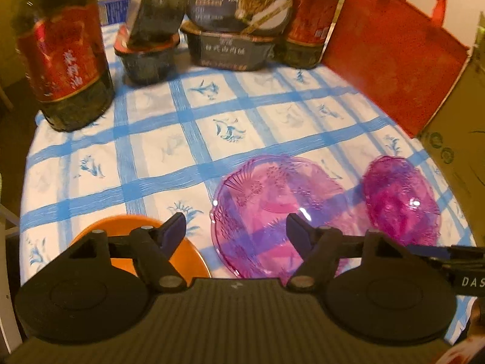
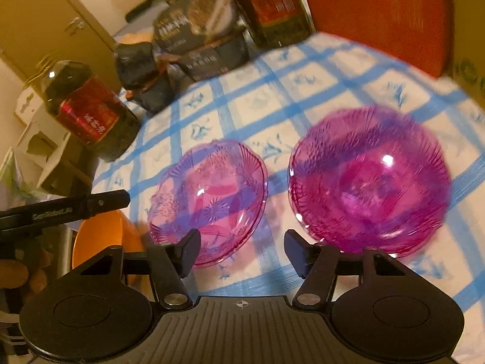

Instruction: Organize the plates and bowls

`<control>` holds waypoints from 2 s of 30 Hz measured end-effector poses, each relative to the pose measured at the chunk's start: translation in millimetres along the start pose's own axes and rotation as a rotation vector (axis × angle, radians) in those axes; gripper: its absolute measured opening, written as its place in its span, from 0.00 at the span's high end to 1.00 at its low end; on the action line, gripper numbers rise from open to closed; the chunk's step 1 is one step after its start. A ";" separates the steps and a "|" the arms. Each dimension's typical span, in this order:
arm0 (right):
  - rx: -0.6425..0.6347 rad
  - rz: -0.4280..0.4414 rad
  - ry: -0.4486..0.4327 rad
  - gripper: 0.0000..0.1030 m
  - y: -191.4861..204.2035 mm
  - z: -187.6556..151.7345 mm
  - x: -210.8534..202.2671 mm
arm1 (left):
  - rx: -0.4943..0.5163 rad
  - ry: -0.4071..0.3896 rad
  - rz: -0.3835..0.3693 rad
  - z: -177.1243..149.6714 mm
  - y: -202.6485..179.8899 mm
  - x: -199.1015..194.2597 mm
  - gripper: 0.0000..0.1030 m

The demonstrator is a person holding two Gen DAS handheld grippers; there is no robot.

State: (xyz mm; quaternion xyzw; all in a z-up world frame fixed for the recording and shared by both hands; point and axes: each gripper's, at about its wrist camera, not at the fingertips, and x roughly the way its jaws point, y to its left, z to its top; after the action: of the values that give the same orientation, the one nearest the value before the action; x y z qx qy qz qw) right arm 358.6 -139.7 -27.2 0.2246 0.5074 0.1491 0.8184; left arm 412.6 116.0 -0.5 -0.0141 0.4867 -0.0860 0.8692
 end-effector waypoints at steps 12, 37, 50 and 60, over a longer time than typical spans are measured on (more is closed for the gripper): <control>0.065 -0.016 0.097 0.60 -12.0 11.3 51.8 | 0.077 0.114 0.000 25.6 6.1 66.9 0.54; 0.084 0.003 0.105 0.89 -18.4 9.7 64.8 | 0.121 0.163 0.046 24.0 1.1 86.0 0.92; 0.068 0.030 0.056 0.89 -11.1 11.9 27.2 | 0.111 0.092 0.047 29.6 -10.8 39.6 0.93; 0.077 0.026 -0.008 0.89 -28.0 13.0 -32.4 | 0.113 0.049 0.006 29.8 -54.7 1.4 0.93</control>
State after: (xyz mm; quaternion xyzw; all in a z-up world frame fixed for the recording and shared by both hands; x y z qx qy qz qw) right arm 356.5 -181.7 -12.0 0.2633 0.5065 0.1393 0.8091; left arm 431.2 60.1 19.9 0.0387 0.5023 -0.1111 0.8566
